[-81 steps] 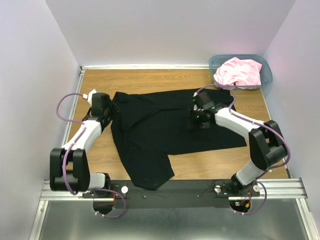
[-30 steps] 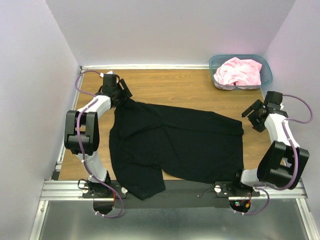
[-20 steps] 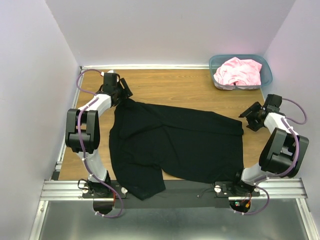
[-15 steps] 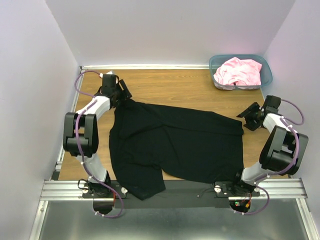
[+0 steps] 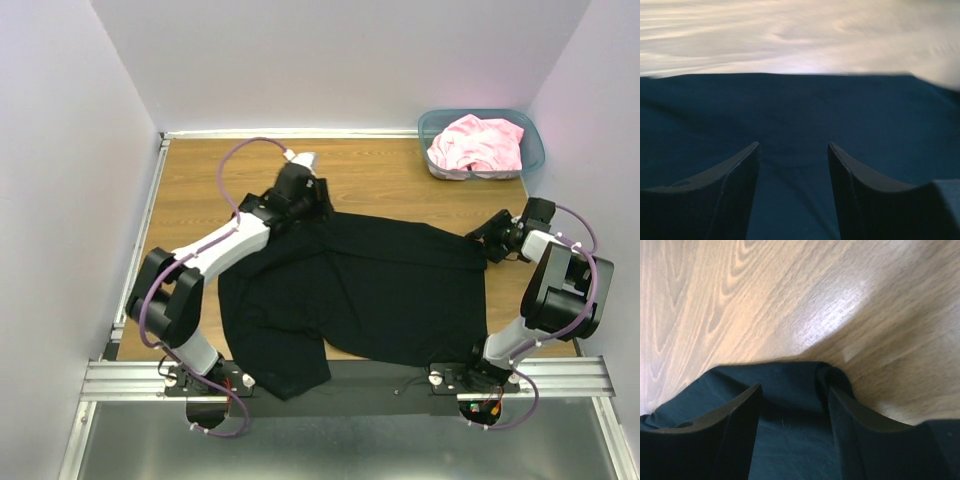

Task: Fold and stack the t-shirts
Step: Fold the tshirt

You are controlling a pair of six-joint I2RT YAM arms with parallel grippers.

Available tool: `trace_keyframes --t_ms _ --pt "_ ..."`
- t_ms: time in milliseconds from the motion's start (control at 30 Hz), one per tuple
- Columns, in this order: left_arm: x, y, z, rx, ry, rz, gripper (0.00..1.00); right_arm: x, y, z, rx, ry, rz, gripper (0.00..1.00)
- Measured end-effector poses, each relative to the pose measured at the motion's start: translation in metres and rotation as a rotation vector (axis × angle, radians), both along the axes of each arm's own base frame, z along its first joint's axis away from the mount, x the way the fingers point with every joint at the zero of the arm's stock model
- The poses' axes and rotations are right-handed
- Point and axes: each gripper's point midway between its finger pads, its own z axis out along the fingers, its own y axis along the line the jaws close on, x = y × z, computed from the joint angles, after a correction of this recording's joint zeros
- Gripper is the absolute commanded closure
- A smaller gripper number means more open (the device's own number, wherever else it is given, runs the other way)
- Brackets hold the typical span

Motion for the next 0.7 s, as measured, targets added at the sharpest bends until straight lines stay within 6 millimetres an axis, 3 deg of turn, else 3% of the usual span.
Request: trace_keyframes --t_ms 267,333,500,700 --pt "-0.018 -0.101 -0.023 0.01 -0.035 -0.267 0.52 0.003 0.001 -0.001 0.014 -0.036 -0.003 0.44" --pt "-0.023 -0.117 -0.035 0.024 -0.032 -0.317 0.52 0.003 0.001 -0.001 0.015 -0.042 -0.002 0.49" --pt "-0.039 -0.133 -0.066 0.059 0.009 -0.388 0.55 0.0 0.0 -0.003 0.023 -0.036 -0.014 0.59" --pt "-0.045 -0.125 -0.099 0.103 0.066 -0.39 0.57 0.0 -0.002 -0.001 0.034 -0.042 -0.029 0.71"
